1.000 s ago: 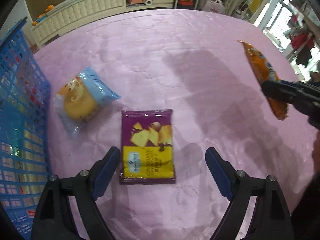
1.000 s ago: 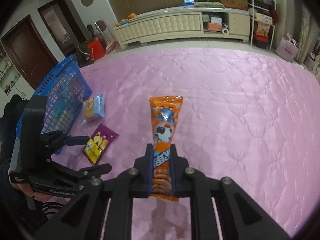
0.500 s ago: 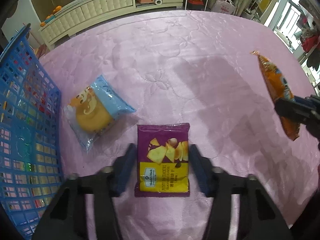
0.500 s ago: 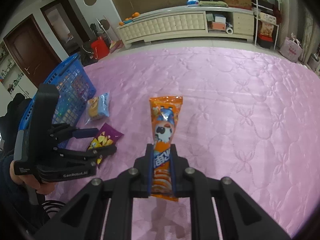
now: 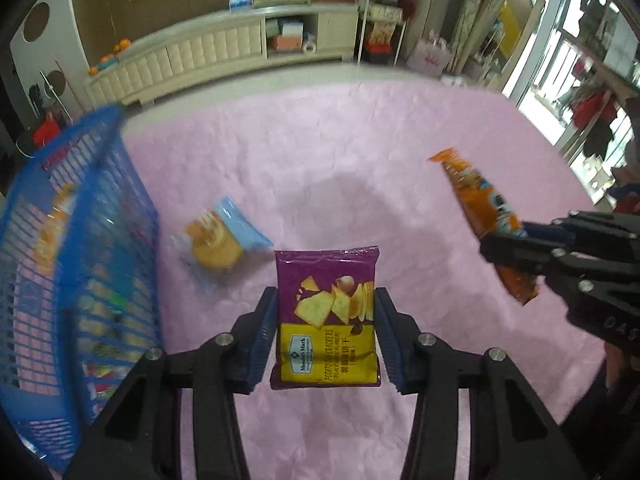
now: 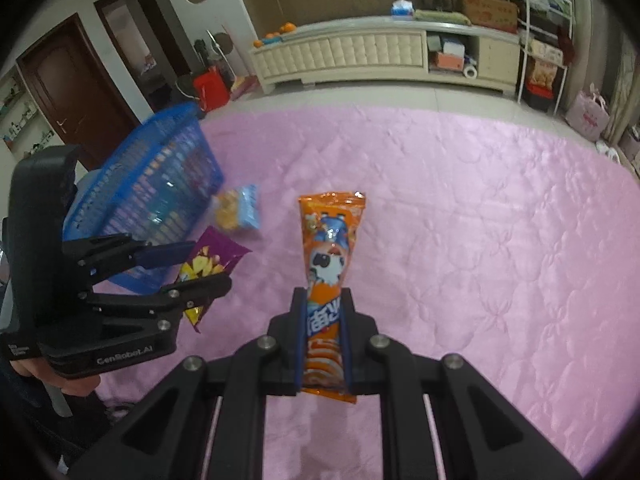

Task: Organize snacks
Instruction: 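Carry the stick snack and chips bag over the blue basket and release both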

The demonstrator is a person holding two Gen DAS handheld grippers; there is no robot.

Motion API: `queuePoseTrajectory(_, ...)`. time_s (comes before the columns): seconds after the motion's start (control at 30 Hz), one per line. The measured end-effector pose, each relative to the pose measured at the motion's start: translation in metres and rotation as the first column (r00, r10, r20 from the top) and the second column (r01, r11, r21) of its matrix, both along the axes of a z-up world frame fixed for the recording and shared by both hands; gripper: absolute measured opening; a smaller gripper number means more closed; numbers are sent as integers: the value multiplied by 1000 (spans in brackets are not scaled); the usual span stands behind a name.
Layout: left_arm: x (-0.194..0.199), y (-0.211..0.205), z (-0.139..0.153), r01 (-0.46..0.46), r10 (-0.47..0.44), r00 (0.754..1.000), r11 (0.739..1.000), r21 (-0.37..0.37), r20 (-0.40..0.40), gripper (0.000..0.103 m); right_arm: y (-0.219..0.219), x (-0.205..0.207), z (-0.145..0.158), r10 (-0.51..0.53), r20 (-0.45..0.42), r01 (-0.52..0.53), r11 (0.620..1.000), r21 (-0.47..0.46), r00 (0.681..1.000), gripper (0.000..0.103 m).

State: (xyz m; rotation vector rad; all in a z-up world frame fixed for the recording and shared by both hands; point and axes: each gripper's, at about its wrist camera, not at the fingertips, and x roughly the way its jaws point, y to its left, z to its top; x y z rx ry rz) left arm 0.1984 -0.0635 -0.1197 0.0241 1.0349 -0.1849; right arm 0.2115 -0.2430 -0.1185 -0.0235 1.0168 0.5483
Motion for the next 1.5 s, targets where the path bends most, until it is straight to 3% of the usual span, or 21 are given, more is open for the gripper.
queuePoseTrajectory(0.4, -51, 48, 97, -1, 1, 982, 1000, 4, 186, 44, 56, -40, 83, 62, 114, -63, 998, 8, 992, 18)
queuePoseTrajectory(0.6, -68, 93, 122, -56, 56, 969, 998, -8, 239, 44, 101, -51, 104, 121, 151, -122, 993, -1, 981, 18)
queuePoseTrajectory(0.93, -96, 166, 125, -160, 144, 956, 986, 42, 254, 44, 181, -48, 108, 228, 148, -230, 973, -6, 962, 18)
queuePoseTrajectory(1.13, -100, 202, 117, -201, 191, 952, 979, 18, 241, 44, 223, -41, 85, 269, 94, -268, 963, -23, 959, 18)
queuePoseTrajectory(1.5, -90, 223, 85, -217, 219, 959, 976, -27, 178, 44, 251, -36, 45, 235, -9, -234, 968, -94, 972, 18)
